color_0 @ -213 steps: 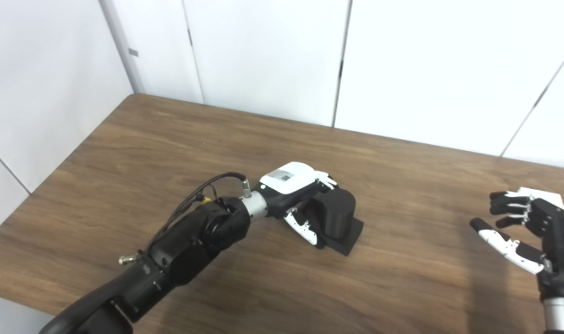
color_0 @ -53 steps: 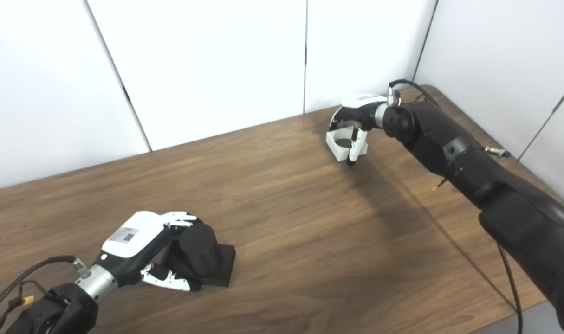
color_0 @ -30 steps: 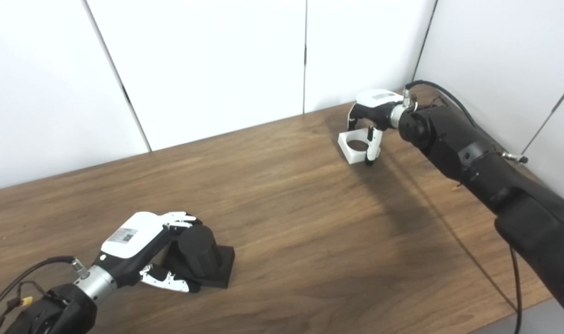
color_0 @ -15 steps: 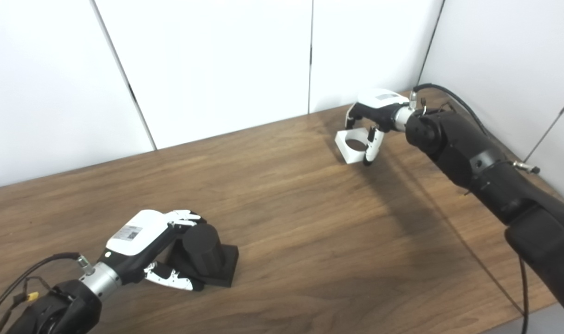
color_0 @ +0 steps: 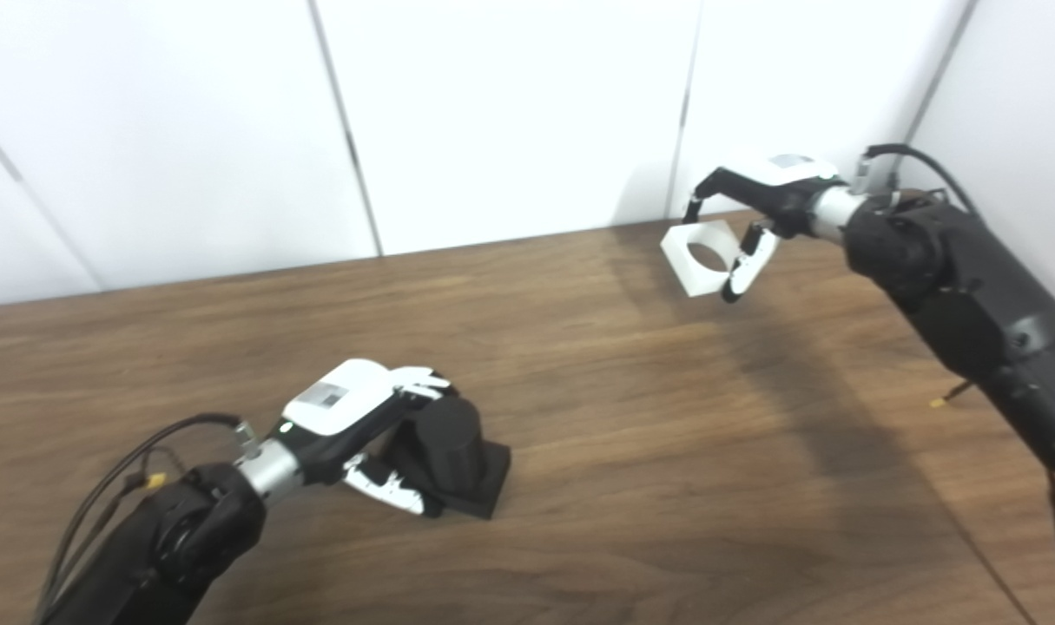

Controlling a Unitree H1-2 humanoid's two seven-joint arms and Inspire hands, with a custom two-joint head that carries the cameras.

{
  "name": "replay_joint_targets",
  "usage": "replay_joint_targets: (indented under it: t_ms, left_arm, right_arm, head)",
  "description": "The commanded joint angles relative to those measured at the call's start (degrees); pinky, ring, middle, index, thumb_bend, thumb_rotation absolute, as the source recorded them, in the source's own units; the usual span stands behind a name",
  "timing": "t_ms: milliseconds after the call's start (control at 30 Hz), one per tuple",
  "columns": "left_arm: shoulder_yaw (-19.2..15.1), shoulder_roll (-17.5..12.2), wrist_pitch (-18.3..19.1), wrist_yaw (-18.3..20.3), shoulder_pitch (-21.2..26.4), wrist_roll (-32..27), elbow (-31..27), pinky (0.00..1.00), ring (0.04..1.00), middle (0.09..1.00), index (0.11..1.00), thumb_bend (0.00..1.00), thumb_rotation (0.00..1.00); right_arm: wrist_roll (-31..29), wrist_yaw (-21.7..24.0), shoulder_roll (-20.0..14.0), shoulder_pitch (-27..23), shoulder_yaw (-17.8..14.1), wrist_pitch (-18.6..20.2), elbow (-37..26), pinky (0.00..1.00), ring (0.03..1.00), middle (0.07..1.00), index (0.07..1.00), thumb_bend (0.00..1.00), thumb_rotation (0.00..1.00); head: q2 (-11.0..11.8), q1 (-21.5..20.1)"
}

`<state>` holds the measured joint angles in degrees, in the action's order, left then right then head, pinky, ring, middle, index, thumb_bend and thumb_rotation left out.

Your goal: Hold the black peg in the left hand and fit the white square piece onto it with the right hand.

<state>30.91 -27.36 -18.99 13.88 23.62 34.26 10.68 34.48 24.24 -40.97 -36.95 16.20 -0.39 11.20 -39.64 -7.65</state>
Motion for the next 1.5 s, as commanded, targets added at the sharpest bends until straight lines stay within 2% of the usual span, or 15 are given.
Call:
replay_joint_targets:
  t_ms: [0, 200, 300, 433, 867, 1467]
  left_arm:
    - [2.6, -0.3, 2.8, 5.5, -1.7, 4.1, 2.6, 0.76, 0.886, 0.833, 0.489, 0.52, 0.06]
    - [2.8, 0.3, 4.1, 5.8, -1.6, 4.3, 1.8, 0.75, 0.883, 0.828, 0.490, 0.52, 0.06]
    - [2.8, 0.7, 4.5, 6.1, -1.3, 4.3, 1.7, 0.74, 0.884, 0.828, 0.489, 0.52, 0.06]
    - [2.9, 1.1, 5.3, 6.1, -1.1, 4.6, 1.6, 0.75, 0.888, 0.826, 0.490, 0.52, 0.07]
    - [2.5, 1.9, 5.4, 6.3, -0.6, 4.7, 2.1, 0.74, 0.887, 0.827, 0.489, 0.52, 0.07]
    - [2.4, 2.4, 6.6, 7.4, -0.3, 5.1, 1.4, 0.73, 0.889, 0.838, 0.490, 0.52, 0.07]
  right_arm:
    - [-1.0, 0.3, -1.5, -2.2, -1.3, -2.0, -2.7, 0.87, 0.843, 0.765, 0.482, 0.52, 0.13]
    - [-2.5, 0.8, -1.2, -2.0, -1.7, -4.3, -4.9, 0.83, 0.813, 0.754, 0.481, 0.52, 0.13]
    - [-2.9, 2.6, -0.7, -2.1, -1.6, -3.1, -7.4, 0.83, 0.816, 0.758, 0.481, 0.52, 0.13]
    - [-4.2, 4.4, 0.1, -2.4, -1.6, -3.7, -9.3, 0.83, 0.818, 0.759, 0.480, 0.52, 0.13]
    - [-6.4, 7.1, 2.6, -3.4, -0.7, -7.4, -14.7, 0.80, 0.781, 0.737, 0.478, 0.52, 0.13]
    - [-8.6, 9.8, 8.5, -3.3, 0.1, -7.4, -18.8, 0.80, 0.784, 0.742, 0.477, 0.52, 0.13]
  head:
    - [-0.2, 0.3]
    - [-1.0, 3.0]
    - [-1.3, 4.3]
    - [-1.6, 5.4]
    - [-2.0, 6.9]
    - [-2.2, 7.8]
